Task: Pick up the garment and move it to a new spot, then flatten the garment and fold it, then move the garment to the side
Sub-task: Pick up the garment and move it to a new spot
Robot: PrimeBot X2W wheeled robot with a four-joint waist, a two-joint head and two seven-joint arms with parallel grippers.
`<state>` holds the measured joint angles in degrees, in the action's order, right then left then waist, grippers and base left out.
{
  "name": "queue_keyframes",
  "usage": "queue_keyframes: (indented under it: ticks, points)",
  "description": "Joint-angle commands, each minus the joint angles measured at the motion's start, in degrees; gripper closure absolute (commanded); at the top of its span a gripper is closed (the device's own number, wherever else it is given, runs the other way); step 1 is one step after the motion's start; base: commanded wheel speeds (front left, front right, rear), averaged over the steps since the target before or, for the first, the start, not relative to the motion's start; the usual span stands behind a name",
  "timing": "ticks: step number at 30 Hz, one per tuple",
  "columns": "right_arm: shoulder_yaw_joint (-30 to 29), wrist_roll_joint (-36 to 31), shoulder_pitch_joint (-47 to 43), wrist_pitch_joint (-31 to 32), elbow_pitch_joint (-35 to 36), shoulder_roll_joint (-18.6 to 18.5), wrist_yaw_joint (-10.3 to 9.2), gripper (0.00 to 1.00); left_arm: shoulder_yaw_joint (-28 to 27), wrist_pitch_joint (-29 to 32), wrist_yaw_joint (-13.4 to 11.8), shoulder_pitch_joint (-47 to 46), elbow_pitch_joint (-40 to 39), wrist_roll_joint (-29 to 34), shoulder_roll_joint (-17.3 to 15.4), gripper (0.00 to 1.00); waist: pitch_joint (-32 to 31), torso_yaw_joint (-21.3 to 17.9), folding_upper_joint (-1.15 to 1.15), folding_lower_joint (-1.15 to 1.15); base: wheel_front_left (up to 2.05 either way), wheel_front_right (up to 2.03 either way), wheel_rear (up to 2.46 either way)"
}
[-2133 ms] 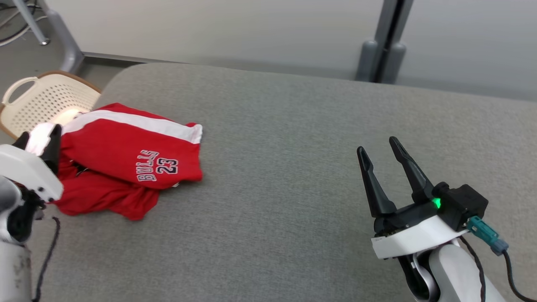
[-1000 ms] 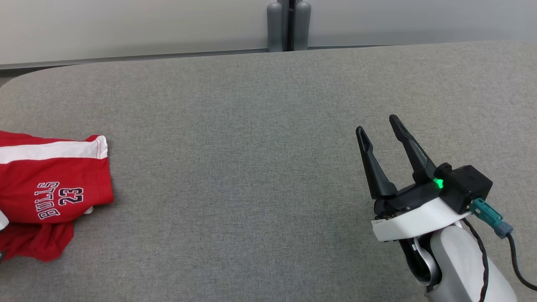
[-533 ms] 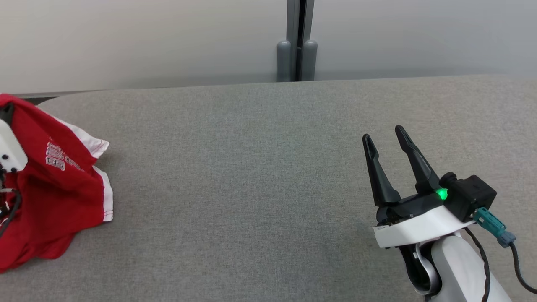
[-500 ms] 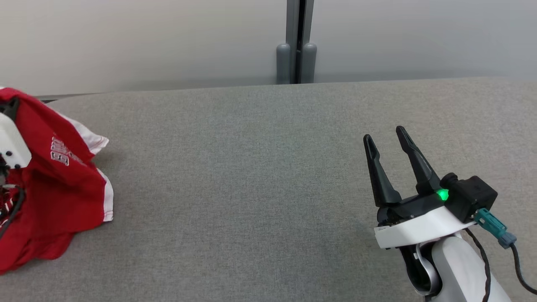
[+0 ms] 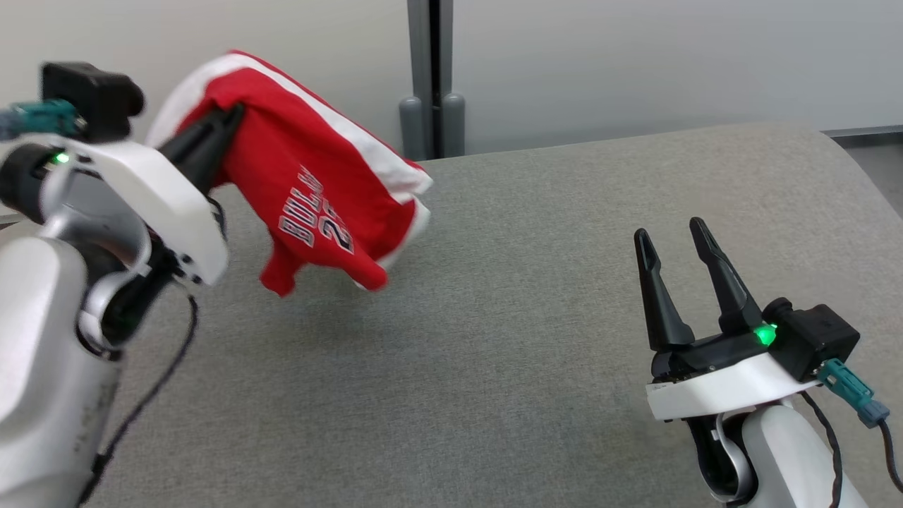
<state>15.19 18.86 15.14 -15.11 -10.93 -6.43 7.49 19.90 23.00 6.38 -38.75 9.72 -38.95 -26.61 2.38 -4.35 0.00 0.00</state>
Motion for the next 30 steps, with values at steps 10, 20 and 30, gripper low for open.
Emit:
queue_keyframes:
  ticks: [10,20,30]
  points:
    - [-0.24,0.48,-0.63,-0.08,0.47,0.23,0.0,0.0,5.65,-8.01,-4.55,15.16,0.87,1.82,7.94,1.0,2.42,-6.1,0.0,0.0,0.0,0.0,0.0]
    - [0.31,0.68,-1.34,-0.08,-0.3,-0.09,0.0,0.0,9.39,-20.03,-3.53,16.72,17.86,5.44,13.79,0.0,1.75,-5.3,0.0,0.0,0.0,0.0,0.0]
    - [-0.82,0.47,-2.74,-0.08,0.06,-0.34,0.0,0.0,6.9,-24.91,-5.38,17.95,12.66,6.67,9.44,0.0,-0.11,-1.1,0.0,0.0,0.0,0.0,0.0]
